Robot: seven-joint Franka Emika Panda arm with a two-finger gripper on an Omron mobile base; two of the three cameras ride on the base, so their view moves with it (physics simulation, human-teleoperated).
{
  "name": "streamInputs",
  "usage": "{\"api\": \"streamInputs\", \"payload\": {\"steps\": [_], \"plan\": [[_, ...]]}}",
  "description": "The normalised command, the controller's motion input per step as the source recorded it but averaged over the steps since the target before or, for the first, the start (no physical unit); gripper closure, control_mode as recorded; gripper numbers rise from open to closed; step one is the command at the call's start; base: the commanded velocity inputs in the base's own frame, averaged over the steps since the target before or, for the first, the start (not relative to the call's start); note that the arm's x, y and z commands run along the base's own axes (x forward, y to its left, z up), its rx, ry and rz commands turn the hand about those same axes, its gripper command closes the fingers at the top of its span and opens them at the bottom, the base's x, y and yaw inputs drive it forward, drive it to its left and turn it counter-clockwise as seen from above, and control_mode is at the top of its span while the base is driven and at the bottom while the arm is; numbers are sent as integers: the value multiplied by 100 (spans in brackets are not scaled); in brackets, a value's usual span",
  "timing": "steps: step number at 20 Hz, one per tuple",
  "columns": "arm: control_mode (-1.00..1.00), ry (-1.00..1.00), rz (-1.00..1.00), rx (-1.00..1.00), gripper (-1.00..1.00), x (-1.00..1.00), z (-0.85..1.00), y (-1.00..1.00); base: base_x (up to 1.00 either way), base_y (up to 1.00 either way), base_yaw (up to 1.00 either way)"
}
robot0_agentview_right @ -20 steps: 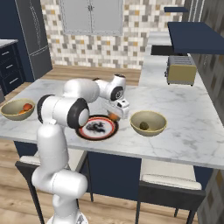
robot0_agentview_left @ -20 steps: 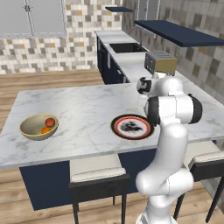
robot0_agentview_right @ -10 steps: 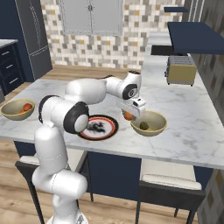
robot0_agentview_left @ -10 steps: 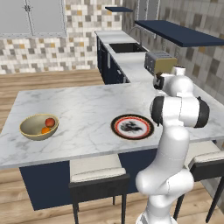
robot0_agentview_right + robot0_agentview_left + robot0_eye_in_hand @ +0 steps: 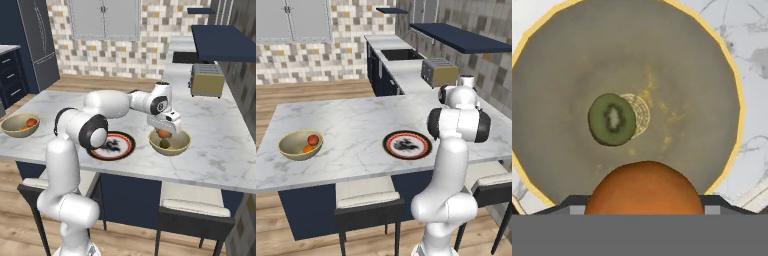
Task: Take the fruits from the plate on the dining counter and place two fruits in each bowl.
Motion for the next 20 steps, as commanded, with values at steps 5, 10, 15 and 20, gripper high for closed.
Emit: {"api": "streamInputs", "payload": {"steps": [5,10,15,20], "plan": [[-100,0,0,-1,100,18,-25,-43,0,0,0],[-100,2,0,0,100,18,-26,-27,0,0,0],[-100,2,0,0,100,15,-28,-10,0,0,0],[-100,6,0,0,100,13,-33,0,0,0,0]]}}
